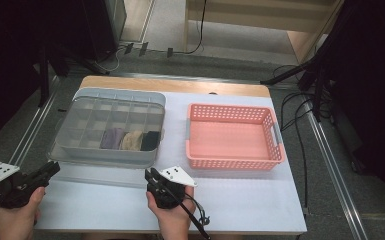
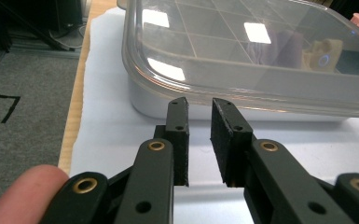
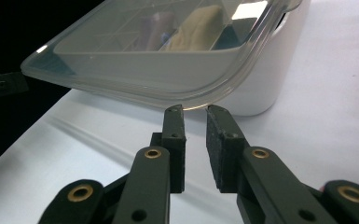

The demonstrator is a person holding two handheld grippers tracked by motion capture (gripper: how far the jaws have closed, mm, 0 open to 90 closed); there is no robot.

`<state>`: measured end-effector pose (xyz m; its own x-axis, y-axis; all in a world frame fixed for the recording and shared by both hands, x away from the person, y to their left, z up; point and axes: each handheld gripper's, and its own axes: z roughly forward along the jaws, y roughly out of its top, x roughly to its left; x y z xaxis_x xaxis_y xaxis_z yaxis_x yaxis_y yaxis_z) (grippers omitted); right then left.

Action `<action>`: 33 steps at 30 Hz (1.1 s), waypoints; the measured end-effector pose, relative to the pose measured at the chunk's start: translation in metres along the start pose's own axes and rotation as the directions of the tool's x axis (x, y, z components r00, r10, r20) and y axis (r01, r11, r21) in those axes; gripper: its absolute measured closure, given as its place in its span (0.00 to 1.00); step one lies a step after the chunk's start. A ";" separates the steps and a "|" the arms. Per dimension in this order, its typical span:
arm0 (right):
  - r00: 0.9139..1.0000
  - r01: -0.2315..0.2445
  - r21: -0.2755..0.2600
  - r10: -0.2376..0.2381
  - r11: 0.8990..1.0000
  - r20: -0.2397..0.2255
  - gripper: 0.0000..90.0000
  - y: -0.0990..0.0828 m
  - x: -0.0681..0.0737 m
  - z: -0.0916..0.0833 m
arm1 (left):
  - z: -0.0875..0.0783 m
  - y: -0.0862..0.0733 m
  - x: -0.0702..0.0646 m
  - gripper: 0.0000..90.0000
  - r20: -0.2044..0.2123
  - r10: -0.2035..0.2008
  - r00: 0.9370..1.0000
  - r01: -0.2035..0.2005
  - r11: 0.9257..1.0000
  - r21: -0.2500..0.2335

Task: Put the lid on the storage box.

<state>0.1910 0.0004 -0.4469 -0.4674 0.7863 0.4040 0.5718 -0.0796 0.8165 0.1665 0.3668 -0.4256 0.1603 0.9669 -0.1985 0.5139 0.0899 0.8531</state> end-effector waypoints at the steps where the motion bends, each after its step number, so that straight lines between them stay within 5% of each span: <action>1: 1.000 0.006 -0.004 -0.006 1.000 0.003 0.87 0.001 0.000 0.001 | 0.002 0.001 0.000 0.86 0.005 -0.005 1.000 0.005 1.000 -0.001; 33: 0.995 0.020 -0.054 -0.015 0.998 0.094 0.83 0.031 -0.016 0.030 | 0.037 0.024 0.000 0.81 0.015 -0.016 1.000 0.016 0.999 0.048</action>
<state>0.2363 0.0042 -0.4406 -0.4104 0.8416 0.3511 0.5251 -0.0967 0.8455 0.2105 0.3602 -0.4230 0.1644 0.9616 -0.2197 0.5565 0.0934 0.8256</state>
